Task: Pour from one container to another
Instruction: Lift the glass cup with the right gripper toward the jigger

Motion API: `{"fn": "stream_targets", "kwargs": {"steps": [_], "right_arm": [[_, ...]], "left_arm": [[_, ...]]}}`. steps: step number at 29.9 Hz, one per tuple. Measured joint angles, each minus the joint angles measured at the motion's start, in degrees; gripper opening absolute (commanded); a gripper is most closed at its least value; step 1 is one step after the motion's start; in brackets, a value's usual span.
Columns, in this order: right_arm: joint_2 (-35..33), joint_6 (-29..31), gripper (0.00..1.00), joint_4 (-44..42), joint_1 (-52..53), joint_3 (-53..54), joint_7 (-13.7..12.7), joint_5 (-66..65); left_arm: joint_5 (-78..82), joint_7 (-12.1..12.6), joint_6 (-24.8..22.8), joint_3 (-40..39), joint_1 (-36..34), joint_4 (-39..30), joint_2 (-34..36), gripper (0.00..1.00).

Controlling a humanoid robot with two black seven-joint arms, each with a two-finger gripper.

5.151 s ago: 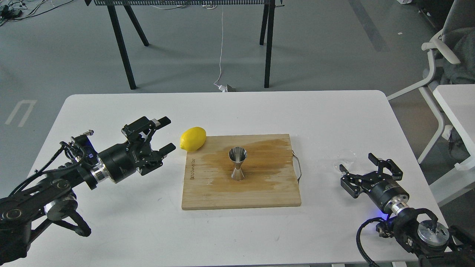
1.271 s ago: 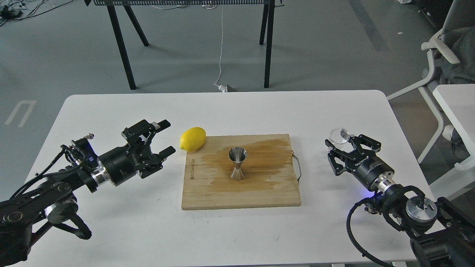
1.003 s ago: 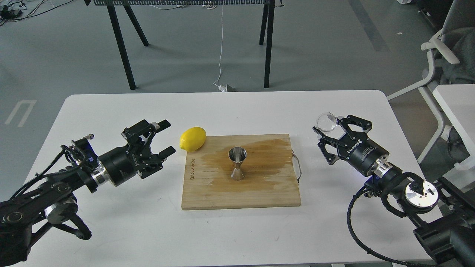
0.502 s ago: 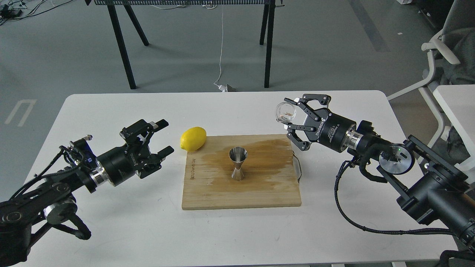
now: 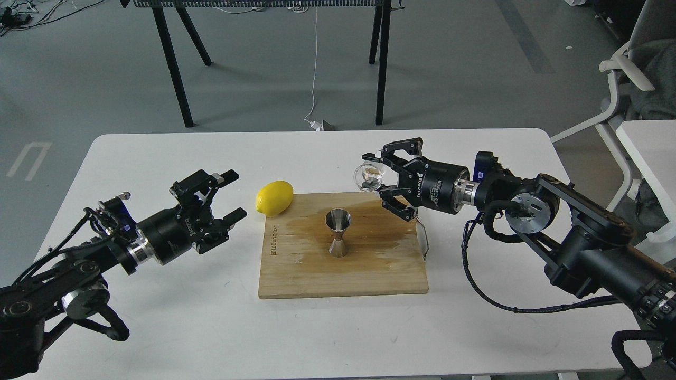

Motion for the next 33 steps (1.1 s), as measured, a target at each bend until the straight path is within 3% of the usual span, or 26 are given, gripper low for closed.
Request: {"fn": "stream_targets", "kwargs": {"steps": [33], "right_arm": [[3.7,0.0,0.47,-1.9,6.5,-7.2,0.2,-12.3]], "left_arm": [[-1.8,0.0,0.0,-1.1,0.3,2.1,0.5,0.99]]}}
